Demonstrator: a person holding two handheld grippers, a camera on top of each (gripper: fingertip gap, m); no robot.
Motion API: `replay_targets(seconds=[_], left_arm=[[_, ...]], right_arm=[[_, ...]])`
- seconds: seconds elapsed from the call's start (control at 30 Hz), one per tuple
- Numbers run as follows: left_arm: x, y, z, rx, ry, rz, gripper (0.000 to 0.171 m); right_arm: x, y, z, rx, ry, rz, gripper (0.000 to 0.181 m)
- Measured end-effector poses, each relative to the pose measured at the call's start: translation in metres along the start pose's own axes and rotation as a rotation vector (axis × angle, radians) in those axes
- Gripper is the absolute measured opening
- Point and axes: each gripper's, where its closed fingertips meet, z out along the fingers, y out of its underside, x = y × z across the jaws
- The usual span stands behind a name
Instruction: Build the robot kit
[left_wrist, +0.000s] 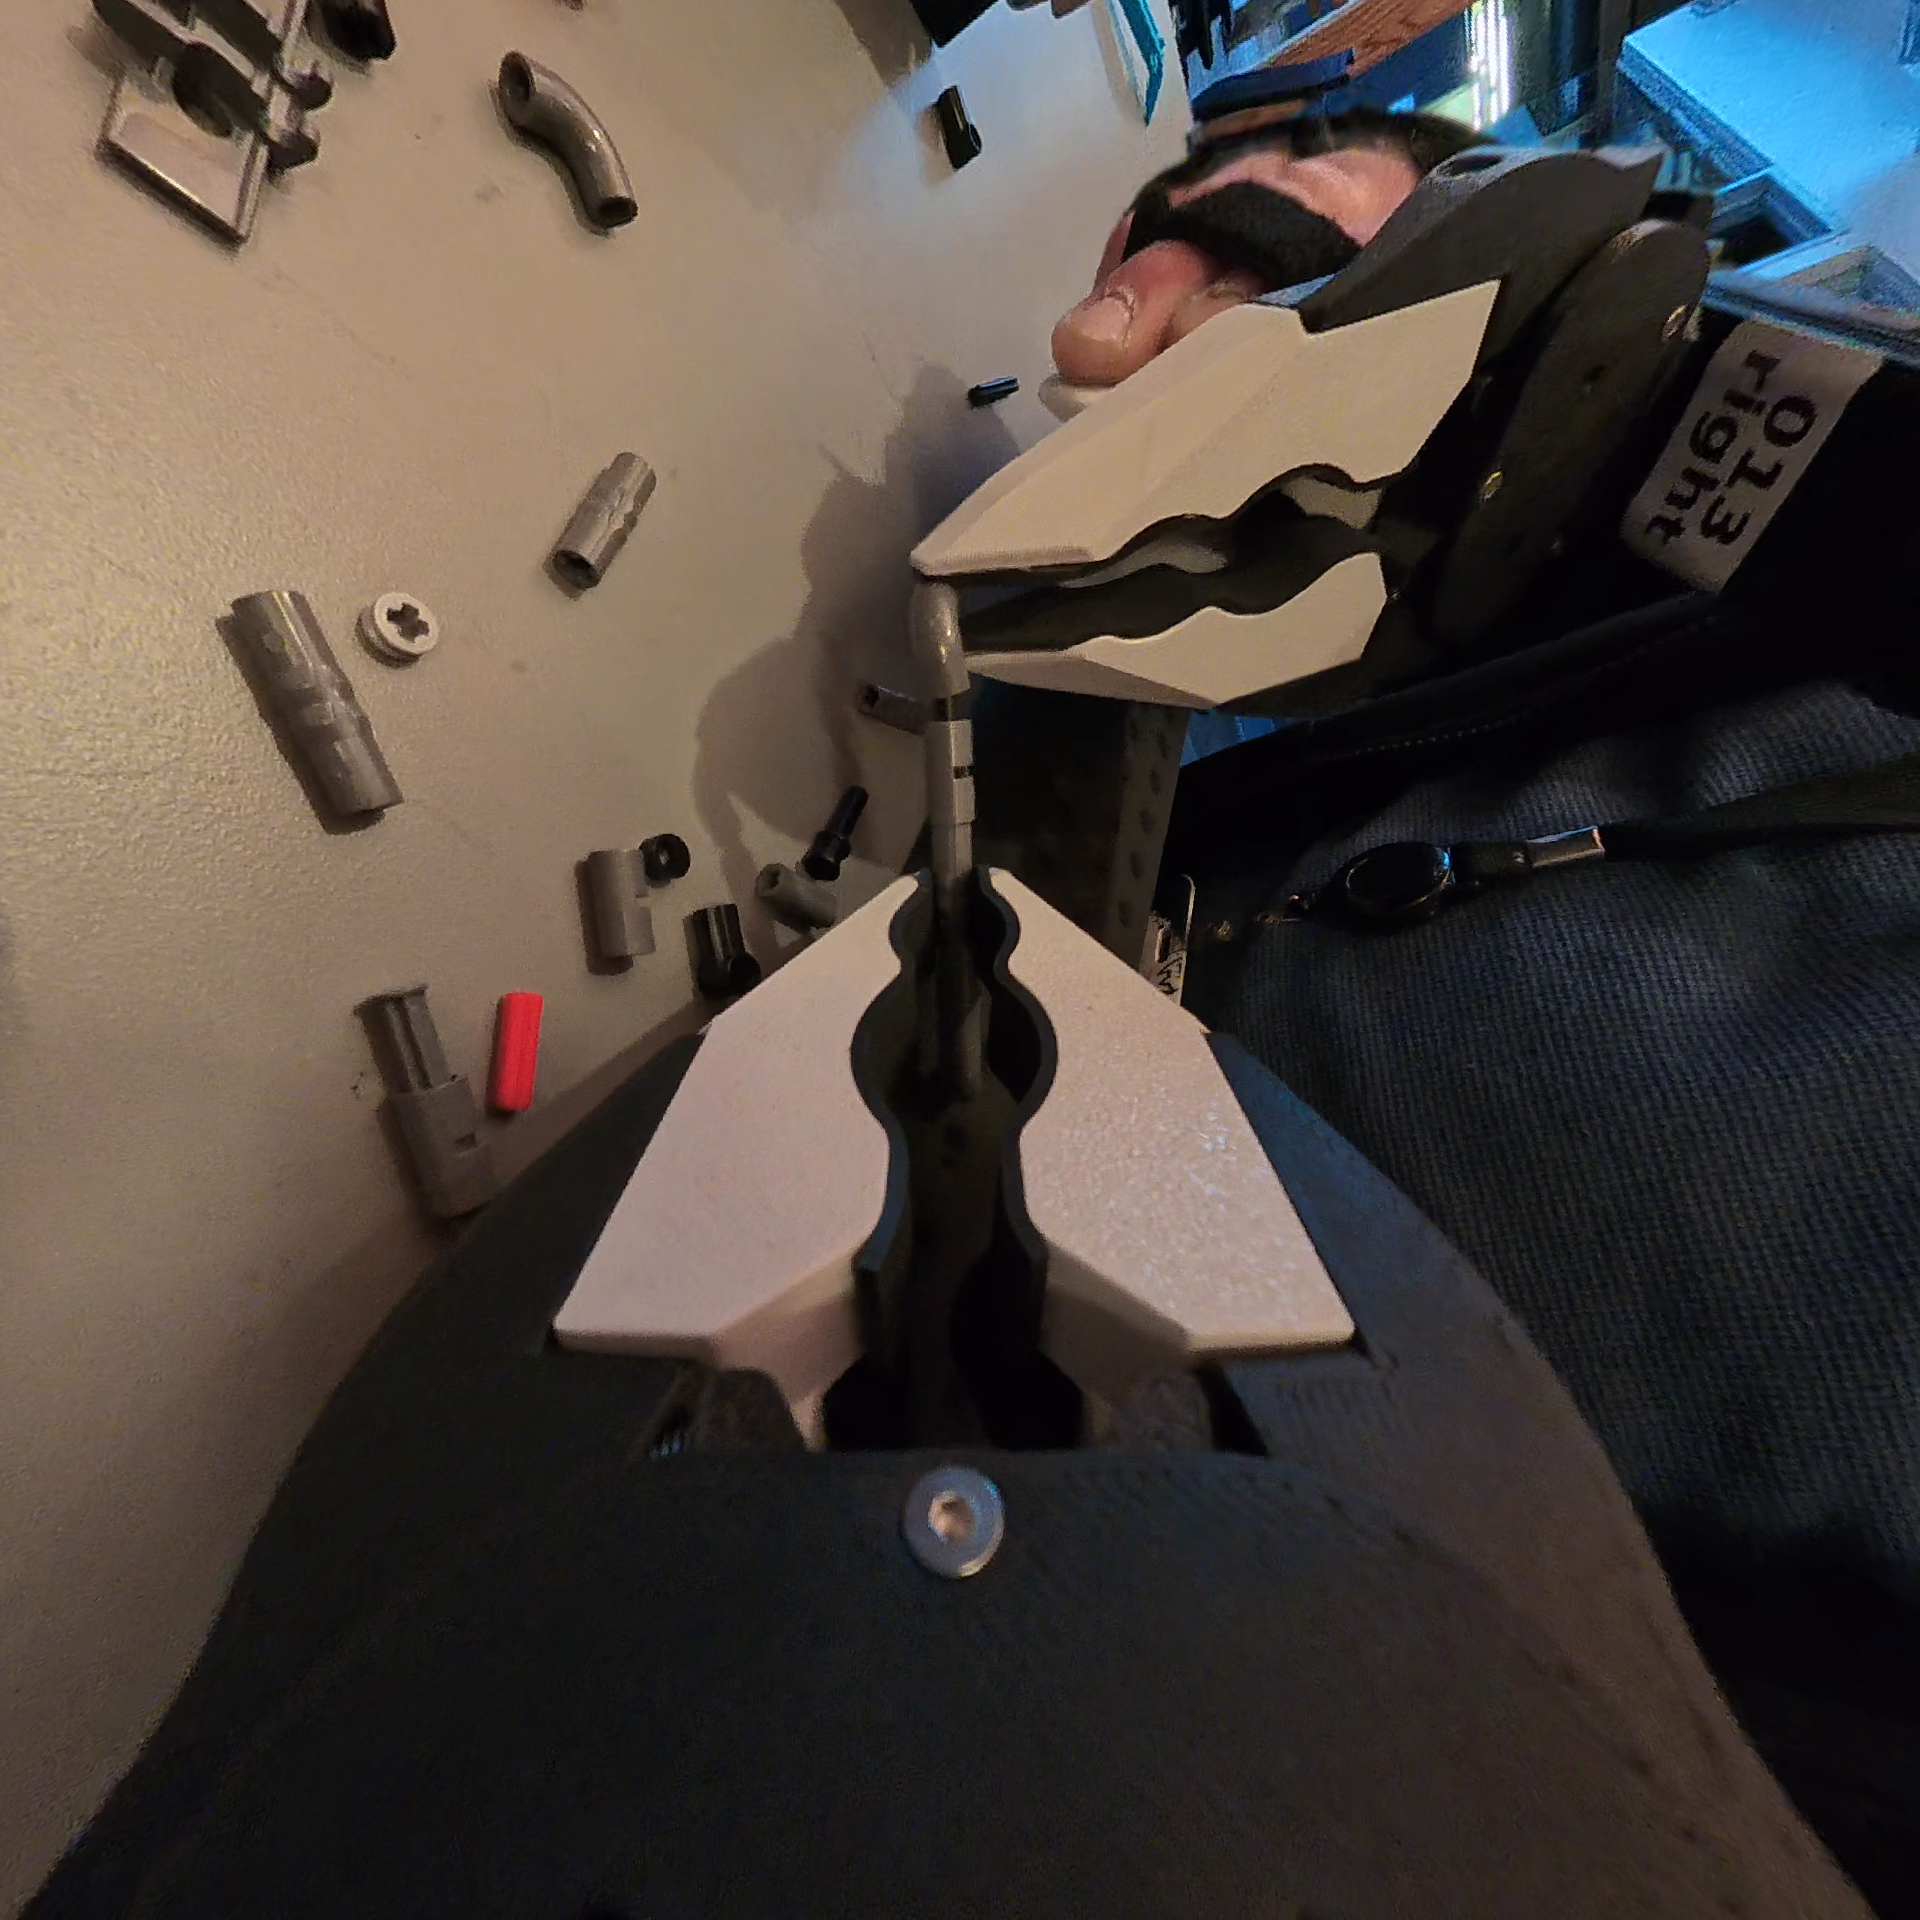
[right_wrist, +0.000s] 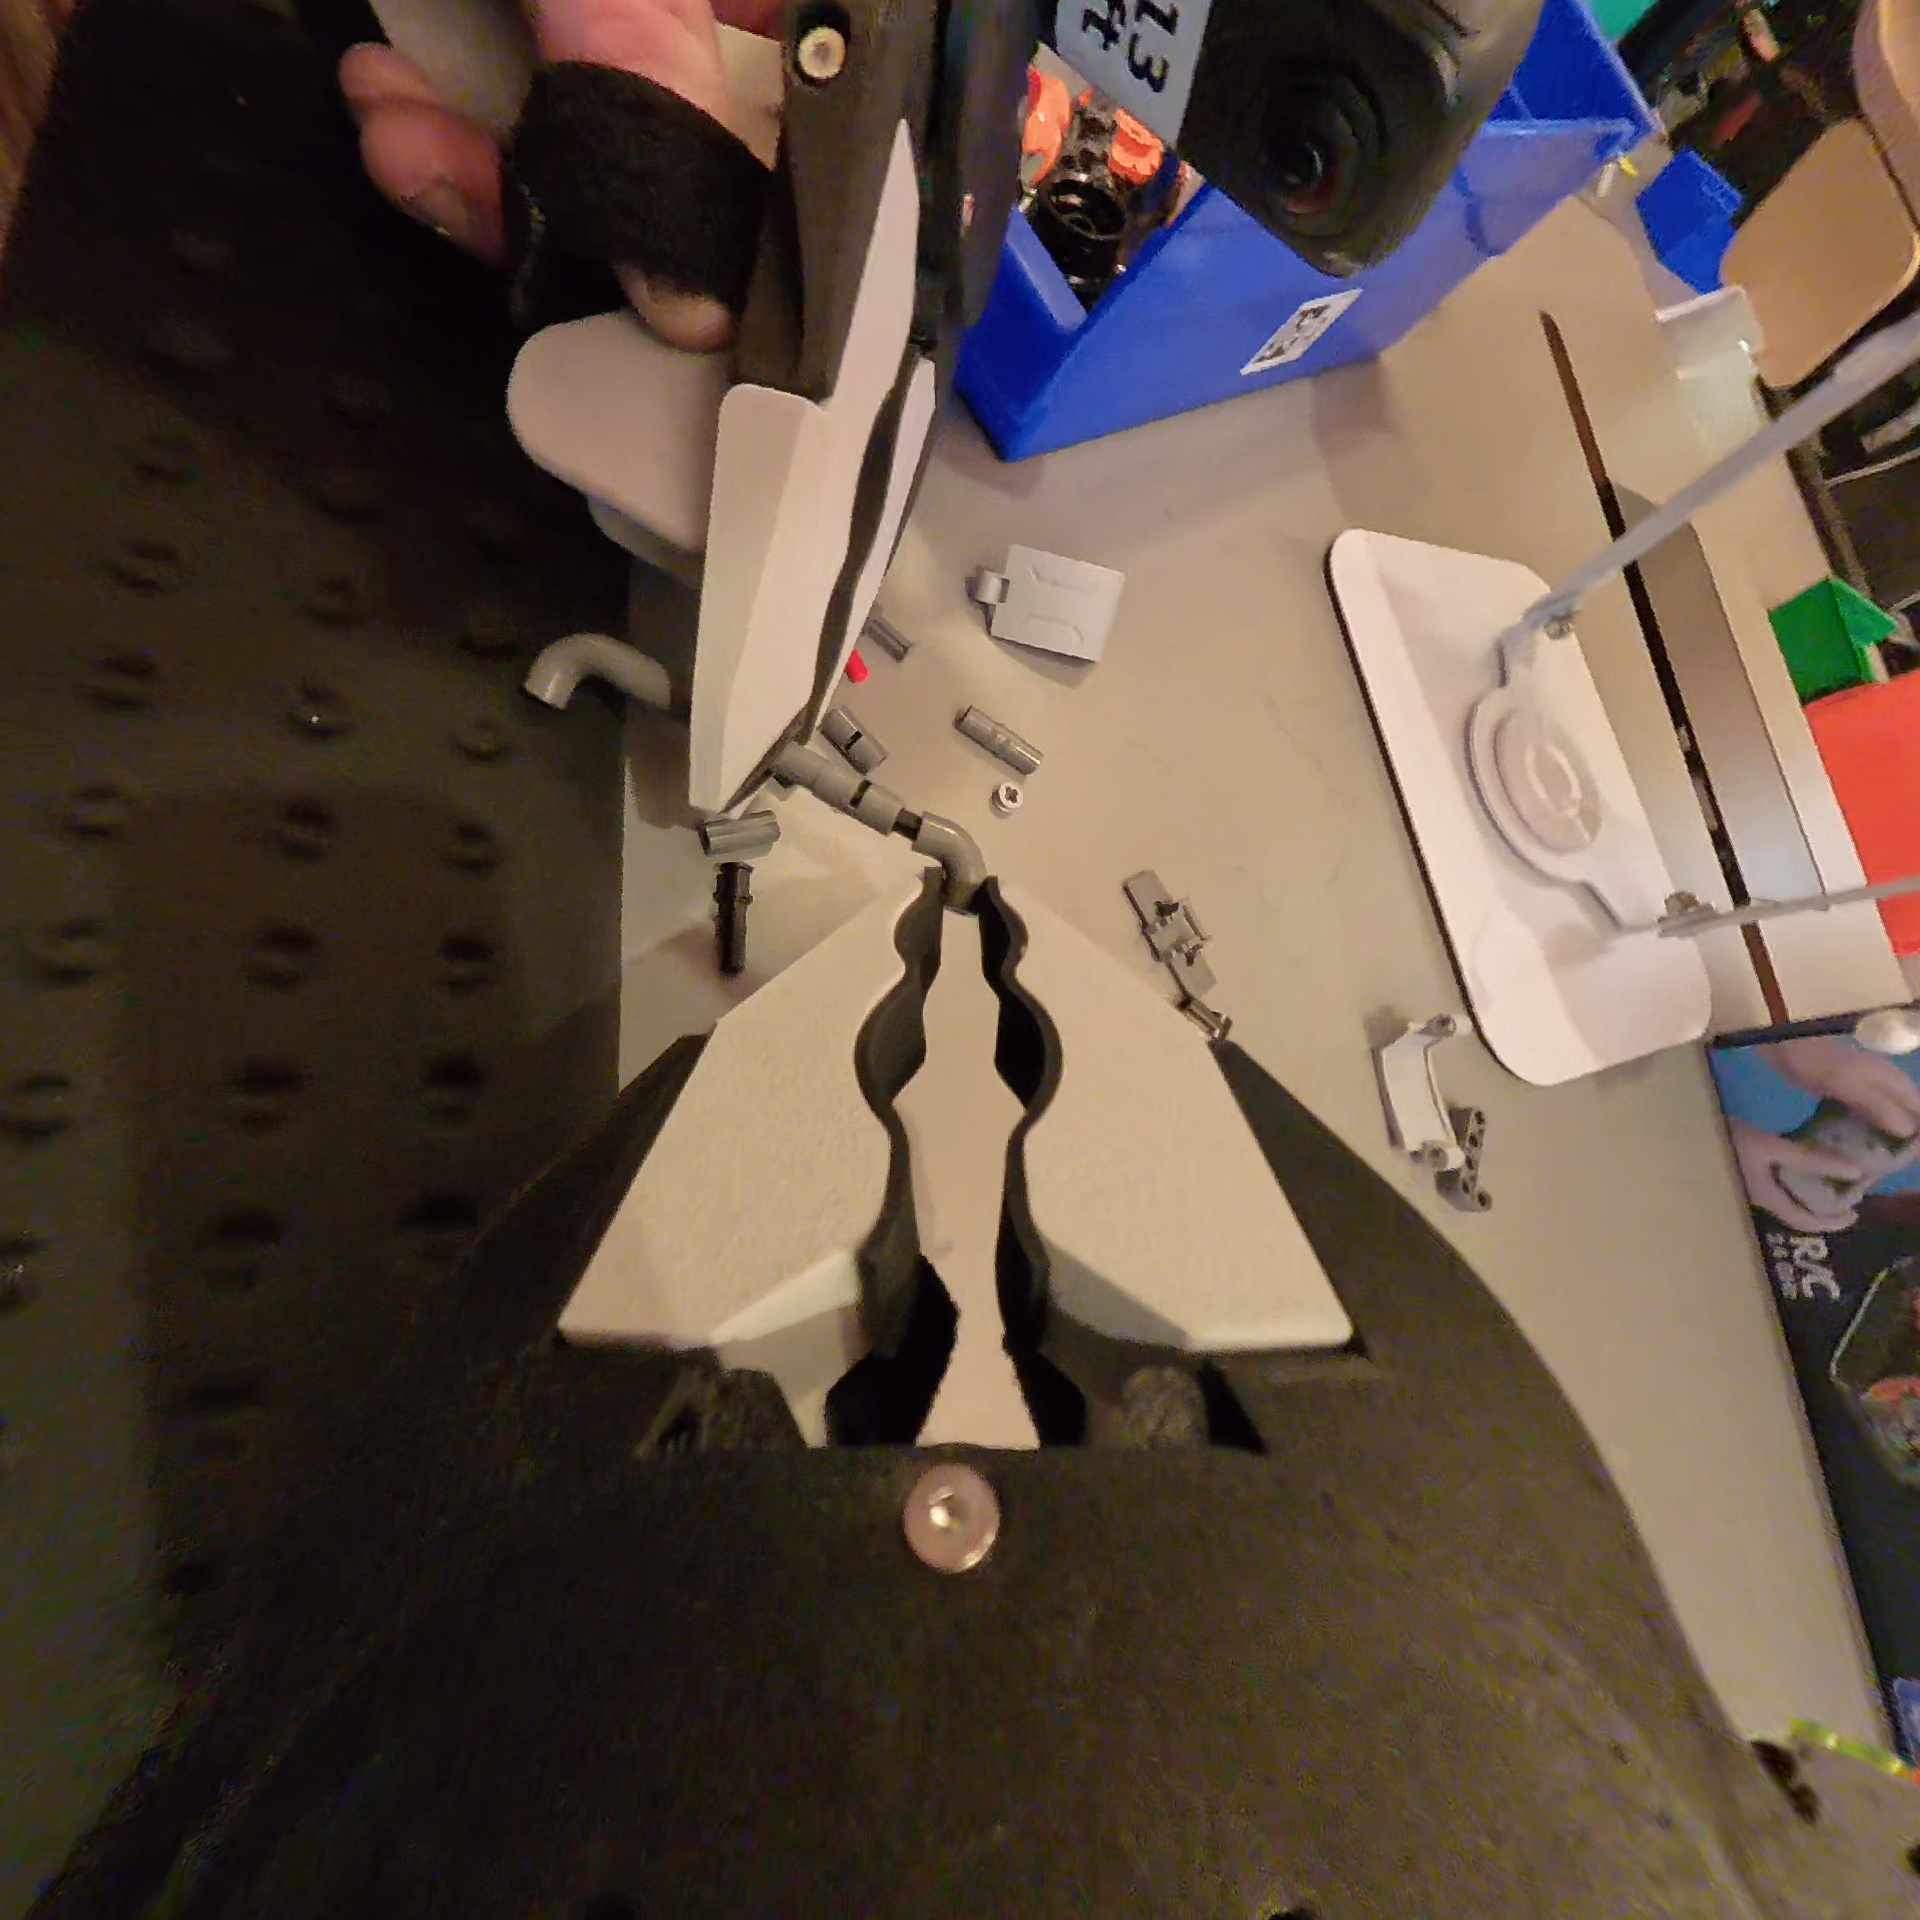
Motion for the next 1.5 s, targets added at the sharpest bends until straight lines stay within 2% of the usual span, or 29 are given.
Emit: replay_targets(seconds=[0.23, 0.57, 0.8, 1.03, 1.27, 1.5], left_arm=[[0.001, -0.002, 0.001, 0.027, -0.008, -0.01, 0.002], [-0.002, -0.004, 0.005, 0.03, -0.02, -0.035, 0.003], [-0.003, -0.005, 0.006, 0.031, -0.027, -0.048, 0.003], [-0.007, -0.007, 0.007, 0.043, -0.075, -0.033, 0.005], [-0.006, -0.008, 0.008, 0.075, -0.092, -0.027, 0.003], [0.003, -0.015, 0.005, 0.126, -0.01, -0.076, 0.003]], right_arm=[[-0.001, 0.001, 0.0, -0.028, 0.065, -0.027, 0.003], [0.002, 0.003, -0.003, -0.021, 0.074, -0.017, 0.004], [0.004, 0.006, -0.002, 0.025, -0.038, 0.219, 0.004], [0.003, 0.014, 0.0, 0.007, -0.075, 0.262, 0.004], [0.002, 0.013, -0.001, -0.016, -0.028, 0.237, 0.004], [0.009, 0.007, -0.004, 0.015, 0.032, 0.214, 0.004]])
